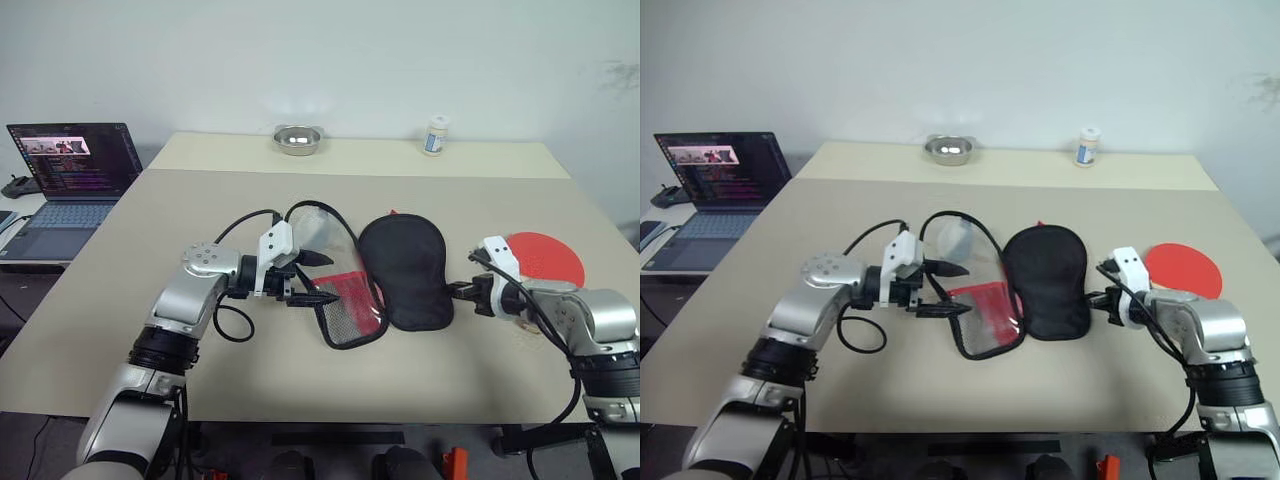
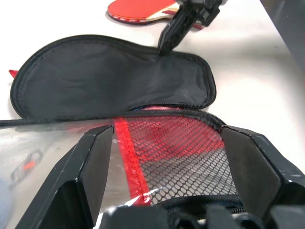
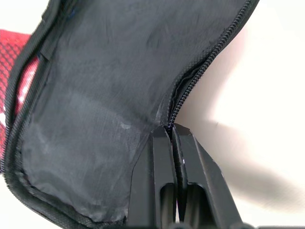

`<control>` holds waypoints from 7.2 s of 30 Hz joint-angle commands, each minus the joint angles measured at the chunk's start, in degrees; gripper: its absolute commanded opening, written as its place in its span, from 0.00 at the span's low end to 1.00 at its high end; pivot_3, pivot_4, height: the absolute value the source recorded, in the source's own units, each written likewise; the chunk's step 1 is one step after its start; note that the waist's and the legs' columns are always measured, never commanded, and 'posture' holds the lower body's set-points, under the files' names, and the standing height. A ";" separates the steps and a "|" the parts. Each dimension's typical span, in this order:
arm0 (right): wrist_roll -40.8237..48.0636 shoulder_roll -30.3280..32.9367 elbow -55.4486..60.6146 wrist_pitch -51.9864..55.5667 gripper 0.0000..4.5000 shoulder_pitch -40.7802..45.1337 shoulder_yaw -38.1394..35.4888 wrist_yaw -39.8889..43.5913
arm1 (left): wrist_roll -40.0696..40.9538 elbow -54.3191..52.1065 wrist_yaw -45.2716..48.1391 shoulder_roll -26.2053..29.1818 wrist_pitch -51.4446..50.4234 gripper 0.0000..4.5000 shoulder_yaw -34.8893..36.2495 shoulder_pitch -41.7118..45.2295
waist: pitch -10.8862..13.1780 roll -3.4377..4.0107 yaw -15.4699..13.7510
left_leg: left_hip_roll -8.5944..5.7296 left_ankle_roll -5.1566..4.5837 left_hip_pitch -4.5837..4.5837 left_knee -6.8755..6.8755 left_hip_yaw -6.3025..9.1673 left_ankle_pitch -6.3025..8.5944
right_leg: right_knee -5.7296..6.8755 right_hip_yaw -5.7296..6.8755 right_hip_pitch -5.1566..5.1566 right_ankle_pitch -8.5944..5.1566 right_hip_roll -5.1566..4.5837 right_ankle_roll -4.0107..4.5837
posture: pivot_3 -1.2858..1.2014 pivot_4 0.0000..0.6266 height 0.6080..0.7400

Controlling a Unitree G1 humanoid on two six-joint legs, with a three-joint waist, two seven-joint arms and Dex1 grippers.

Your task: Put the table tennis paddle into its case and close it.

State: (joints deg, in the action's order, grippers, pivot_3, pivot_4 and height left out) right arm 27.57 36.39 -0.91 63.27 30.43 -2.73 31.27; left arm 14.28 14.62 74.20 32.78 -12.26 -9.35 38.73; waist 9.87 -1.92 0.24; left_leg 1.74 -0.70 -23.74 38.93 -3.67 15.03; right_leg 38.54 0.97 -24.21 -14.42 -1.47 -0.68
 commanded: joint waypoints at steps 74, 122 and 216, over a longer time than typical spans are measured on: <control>-11.89 -8.55 2.60 -2.92 0.24 -3.61 -22.97 -27.66 | 1.17 -4.02 -3.88 -3.90 0.53 0.87 1.10 0.70 | 0.01 0.12 0.71 | 0.04 0.04 0.31 -0.06 -0.30 -0.02 | 0.22 -0.35 0.03 -0.01 0.07 -0.02 | 0.52 0.24 1.00; -12.26 -34.35 23.83 5.86 0.90 -2.51 -3.79 -31.95 | 1.74 -3.75 -5.69 -3.32 0.73 0.87 1.82 -0.63 | 0.15 0.37 1.47 | 0.05 0.05 -0.05 -0.07 -0.18 -0.03 | 0.19 -0.24 -0.26 -0.01 0.05 0.00 | 0.52 0.24 1.00; -9.23 -1.79 -8.75 -17.93 1.00 1.55 3.59 1.24 | 0.32 -2.61 -9.13 -4.72 -1.59 0.87 4.43 2.96 | 0.25 0.13 -0.14 | 0.04 0.03 -0.08 0.02 -0.05 -0.02 | -0.32 -0.10 0.05 0.08 0.08 -0.07 | 0.52 0.24 1.00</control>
State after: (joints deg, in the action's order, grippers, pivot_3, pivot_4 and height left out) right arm 19.08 34.72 -9.52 45.95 31.09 1.14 32.49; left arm 14.00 13.32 65.46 27.89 -14.56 -5.57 40.28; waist 10.12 -1.79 0.10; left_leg 1.78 -0.67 -23.81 38.95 -3.73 15.00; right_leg 38.22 0.86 -24.16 -14.34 -1.39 -0.75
